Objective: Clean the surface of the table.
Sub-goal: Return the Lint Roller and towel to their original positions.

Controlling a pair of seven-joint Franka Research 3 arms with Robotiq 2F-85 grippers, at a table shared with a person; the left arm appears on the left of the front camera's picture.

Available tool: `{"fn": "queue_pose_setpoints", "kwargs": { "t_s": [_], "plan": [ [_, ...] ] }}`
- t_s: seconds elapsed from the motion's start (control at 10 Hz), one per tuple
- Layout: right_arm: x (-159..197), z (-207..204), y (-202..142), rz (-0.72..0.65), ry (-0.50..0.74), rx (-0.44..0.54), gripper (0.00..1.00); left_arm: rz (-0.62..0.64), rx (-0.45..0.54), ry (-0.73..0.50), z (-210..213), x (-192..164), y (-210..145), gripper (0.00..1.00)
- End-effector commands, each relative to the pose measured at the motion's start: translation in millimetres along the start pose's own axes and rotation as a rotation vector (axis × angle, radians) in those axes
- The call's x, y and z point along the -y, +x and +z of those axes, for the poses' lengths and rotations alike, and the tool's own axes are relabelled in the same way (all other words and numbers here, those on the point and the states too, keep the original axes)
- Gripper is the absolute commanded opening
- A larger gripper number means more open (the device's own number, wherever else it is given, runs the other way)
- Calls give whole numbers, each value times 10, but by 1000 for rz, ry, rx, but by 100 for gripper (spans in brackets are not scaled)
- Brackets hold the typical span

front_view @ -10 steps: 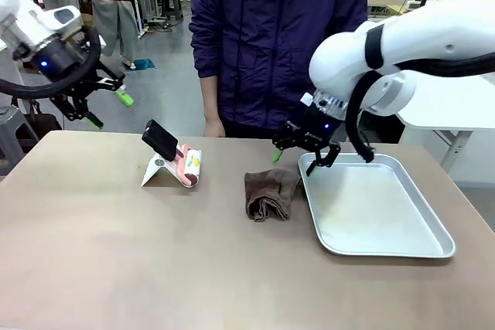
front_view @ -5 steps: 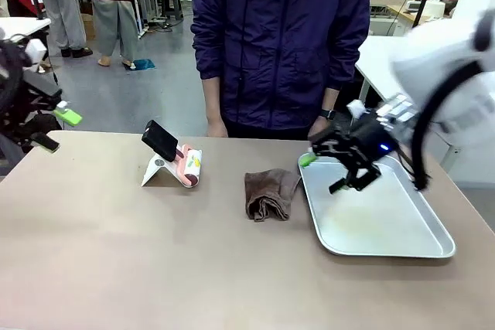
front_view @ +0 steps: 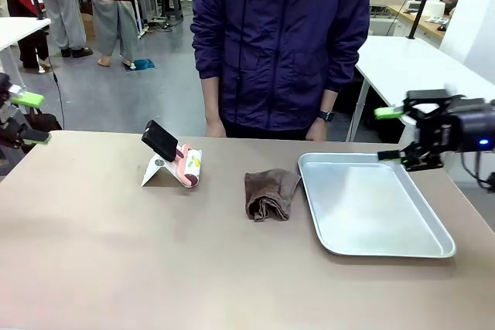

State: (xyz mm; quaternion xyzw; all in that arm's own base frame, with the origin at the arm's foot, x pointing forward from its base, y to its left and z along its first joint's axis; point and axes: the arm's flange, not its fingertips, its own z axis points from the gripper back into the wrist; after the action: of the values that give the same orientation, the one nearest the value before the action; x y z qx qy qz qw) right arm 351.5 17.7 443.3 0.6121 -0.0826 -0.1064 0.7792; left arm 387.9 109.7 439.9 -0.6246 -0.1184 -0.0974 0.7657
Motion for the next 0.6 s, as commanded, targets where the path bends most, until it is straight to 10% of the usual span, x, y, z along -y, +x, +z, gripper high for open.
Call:
{"fn": "queue_pose_setpoints", "kwargs": {
  "t_s": [0.0,0.5],
  "plan": [
    [502,130,-293,-24,120,21,100,-56,10,-149,253,-279,88,100],
    [126,190,61,-30,58,20,100,-23,26,-80,144,-152,-10,100]
  ]
}}
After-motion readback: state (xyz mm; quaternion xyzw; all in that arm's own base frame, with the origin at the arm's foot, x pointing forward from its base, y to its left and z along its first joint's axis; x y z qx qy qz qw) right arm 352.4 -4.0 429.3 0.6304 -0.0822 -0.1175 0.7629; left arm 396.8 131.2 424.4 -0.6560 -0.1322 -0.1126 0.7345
